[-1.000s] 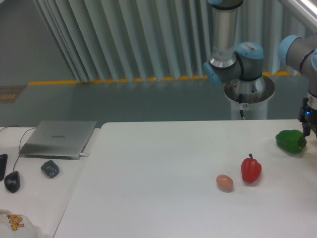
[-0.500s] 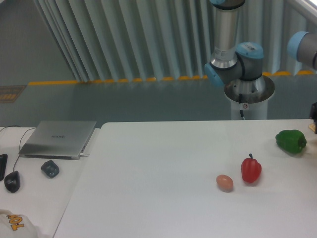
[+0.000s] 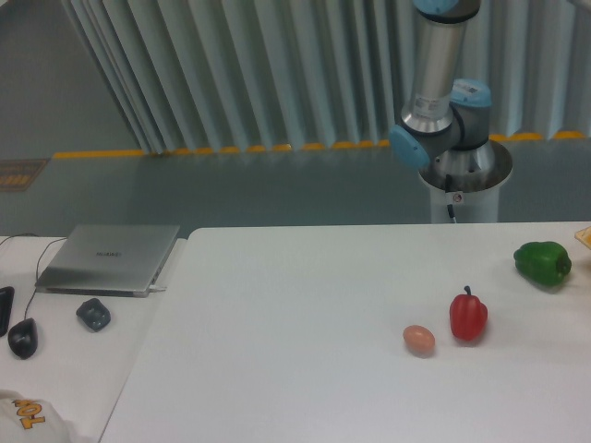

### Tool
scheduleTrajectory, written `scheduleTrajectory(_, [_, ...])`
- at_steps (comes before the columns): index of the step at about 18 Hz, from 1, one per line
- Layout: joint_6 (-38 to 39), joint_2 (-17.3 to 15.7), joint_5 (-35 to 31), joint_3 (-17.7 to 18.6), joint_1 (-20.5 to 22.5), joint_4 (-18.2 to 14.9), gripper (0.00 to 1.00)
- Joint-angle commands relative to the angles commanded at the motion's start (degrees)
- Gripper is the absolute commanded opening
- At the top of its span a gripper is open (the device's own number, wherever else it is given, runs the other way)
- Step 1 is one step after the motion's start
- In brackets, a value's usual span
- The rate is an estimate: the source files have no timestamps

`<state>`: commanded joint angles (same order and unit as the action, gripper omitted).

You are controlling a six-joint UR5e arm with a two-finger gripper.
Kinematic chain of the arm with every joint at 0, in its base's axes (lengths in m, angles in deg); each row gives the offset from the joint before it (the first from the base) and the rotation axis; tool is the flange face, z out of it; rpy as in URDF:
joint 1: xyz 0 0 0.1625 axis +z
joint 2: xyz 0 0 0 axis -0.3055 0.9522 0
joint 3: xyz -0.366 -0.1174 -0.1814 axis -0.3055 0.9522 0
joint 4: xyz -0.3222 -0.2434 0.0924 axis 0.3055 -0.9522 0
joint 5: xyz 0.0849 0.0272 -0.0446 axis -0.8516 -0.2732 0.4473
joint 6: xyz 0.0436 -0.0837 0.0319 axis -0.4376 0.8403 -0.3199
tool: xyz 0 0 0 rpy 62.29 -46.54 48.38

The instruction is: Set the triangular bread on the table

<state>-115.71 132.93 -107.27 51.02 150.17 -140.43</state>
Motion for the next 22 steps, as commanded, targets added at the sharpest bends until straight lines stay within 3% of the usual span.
scheduleTrajectory(6, [0.00,4.22,0.35,-0.18,-0.18,4.93,1.00])
scheduleTrajectory(15, [0.17,7.04,0.26,0.35,-0.79,6.60,1.00])
scheduleTrajectory(18, [0.17,7.74,0.26,0.35,-0.79,7.48,0.75])
scheduleTrajectory(19, [0.17,7.83,0.26,0.35,-0.79,7.48,0.60])
scheduleTrajectory(22, [0.00,7.74,0.18,0.00,-0.70,7.48,0.02])
